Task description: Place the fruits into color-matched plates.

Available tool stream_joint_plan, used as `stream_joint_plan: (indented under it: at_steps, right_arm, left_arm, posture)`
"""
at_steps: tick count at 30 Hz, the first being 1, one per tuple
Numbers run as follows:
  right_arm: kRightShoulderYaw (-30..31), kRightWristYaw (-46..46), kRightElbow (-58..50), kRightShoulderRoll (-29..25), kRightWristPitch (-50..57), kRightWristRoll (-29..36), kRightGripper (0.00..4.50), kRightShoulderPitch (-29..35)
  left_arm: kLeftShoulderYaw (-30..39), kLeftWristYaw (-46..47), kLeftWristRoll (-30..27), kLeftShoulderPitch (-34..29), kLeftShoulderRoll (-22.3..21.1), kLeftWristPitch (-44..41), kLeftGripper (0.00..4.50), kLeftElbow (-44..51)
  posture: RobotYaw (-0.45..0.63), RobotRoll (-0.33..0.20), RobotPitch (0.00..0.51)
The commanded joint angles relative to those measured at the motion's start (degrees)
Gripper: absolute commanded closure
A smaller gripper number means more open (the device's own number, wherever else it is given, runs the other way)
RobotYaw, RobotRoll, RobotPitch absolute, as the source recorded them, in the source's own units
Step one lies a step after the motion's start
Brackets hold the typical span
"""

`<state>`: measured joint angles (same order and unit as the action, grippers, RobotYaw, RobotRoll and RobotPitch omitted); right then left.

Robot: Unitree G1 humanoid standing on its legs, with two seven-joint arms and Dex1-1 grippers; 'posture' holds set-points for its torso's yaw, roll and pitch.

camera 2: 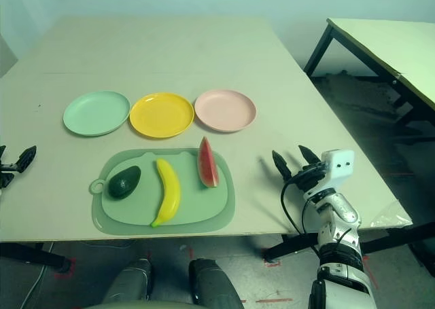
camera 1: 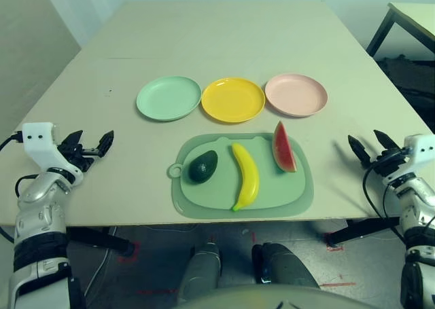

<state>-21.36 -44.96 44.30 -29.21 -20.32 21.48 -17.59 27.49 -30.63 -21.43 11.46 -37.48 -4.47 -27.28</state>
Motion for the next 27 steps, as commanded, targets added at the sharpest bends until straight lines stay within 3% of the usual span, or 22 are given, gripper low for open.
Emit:
stream_joint_plan:
  at_steps: [1, 15, 20, 27]
  right_arm:
    - [-0.58, 0.55, 1.25, -0.57, 0.22, 0.06, 0.0, -0.98]
    - [-1.72, -0.79, 4.02, -4.23, 1.13, 0.6, 0.0, -1.49]
    - [-1.59, 1.13, 1.89, -3.28, 3.93, 0.93, 0.0, -1.52]
    - [0.2, 13.73, -0.76, -4.93, 3.18, -7.11, 0.0, -1.41]
  left_arm:
    - [-0.82, 0.38, 0.82, 0.61, 0.28, 0.23, 0.02, -0.02]
    - [-0.81, 1.6, 0.28, -2.67, 2.43, 0.59, 0.02, 2.16]
    - [-0.65, 0.31, 0.16, -2.49, 1.95, 0.96, 0.02, 0.86]
    - [-2.57, -9.67, -0.27, -0.4, -1.32, 3.32, 0.02, -1.54]
  posture:
    - [0.07, 0.0, 0.102]
    - [0.05, 0.0, 0.125]
    - [0.02, 0.0, 0.136]
    - [0.0, 0.0, 0.128]
